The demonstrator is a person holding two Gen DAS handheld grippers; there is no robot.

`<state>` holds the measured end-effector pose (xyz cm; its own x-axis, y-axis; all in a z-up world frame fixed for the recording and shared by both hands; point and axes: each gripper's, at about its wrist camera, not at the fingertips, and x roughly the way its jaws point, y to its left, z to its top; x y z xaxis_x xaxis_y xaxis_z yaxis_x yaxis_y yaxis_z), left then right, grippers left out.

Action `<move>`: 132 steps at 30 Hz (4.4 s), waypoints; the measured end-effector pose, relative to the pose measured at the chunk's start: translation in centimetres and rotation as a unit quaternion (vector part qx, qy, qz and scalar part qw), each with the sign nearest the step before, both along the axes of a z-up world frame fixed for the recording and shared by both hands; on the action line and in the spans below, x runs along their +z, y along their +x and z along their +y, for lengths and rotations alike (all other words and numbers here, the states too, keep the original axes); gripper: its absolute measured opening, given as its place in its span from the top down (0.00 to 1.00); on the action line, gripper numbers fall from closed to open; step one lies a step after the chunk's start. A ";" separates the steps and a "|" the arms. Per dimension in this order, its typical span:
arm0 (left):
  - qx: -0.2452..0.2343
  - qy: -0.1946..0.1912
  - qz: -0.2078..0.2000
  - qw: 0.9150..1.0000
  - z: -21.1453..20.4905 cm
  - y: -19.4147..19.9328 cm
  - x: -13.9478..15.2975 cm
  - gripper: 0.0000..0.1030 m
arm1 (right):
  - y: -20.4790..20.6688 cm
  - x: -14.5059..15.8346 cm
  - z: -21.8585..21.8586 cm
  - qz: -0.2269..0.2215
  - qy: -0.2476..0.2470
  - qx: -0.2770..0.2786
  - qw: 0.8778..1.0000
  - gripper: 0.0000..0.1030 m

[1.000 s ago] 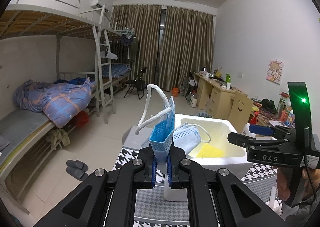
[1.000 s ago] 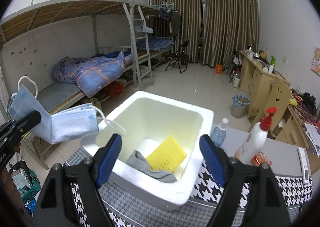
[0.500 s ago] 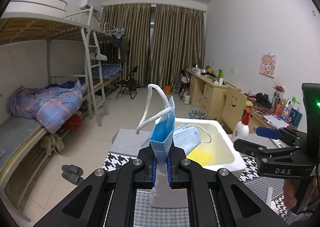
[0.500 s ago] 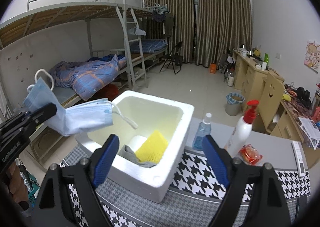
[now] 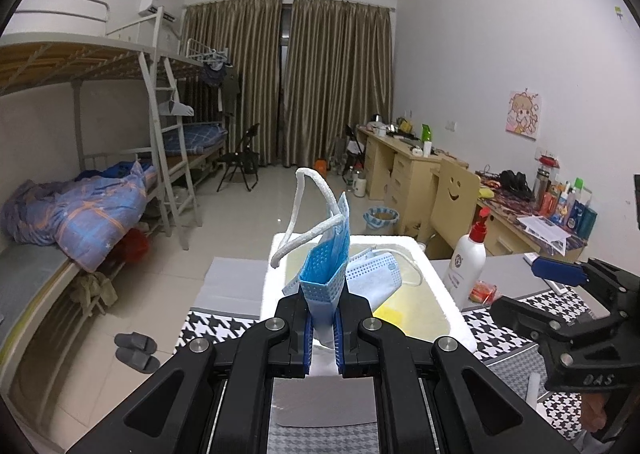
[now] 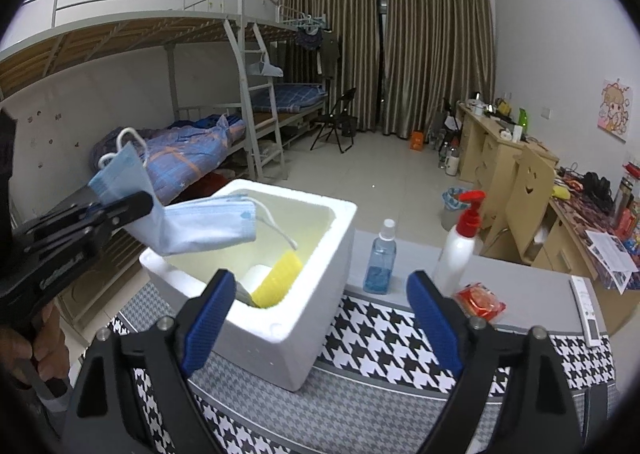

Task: Organize soft objects
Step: 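Open the left tool to drop the blue mask into the foam box, then withdraw both tools from the foam box back toward the table, then reach the right tool down to the white foam stick on the tissue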

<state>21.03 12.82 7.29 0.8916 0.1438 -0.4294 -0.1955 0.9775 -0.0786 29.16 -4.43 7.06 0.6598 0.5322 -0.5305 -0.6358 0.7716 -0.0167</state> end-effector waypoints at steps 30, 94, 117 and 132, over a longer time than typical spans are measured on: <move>-0.010 -0.003 0.028 1.000 -0.4 3.7 -1.0 0.20 | -0.2 -0.4 -4.7 0.000 0.009 -0.036 0.999 0.12; -0.053 0.024 -0.049 0.997 -8.5 -8.0 1.2 0.01 | -8.1 -0.4 -11.5 -0.030 0.049 -0.086 0.995 0.12; -0.091 0.005 -0.019 0.996 -11.1 -6.5 -2.8 0.01 | -6.9 -4.5 -14.7 0.002 0.048 -0.144 0.988 0.12; -0.115 0.015 0.000 0.993 -12.5 -5.7 -5.3 0.01 | -6.5 -6.9 -15.7 0.015 0.025 -0.169 0.985 0.12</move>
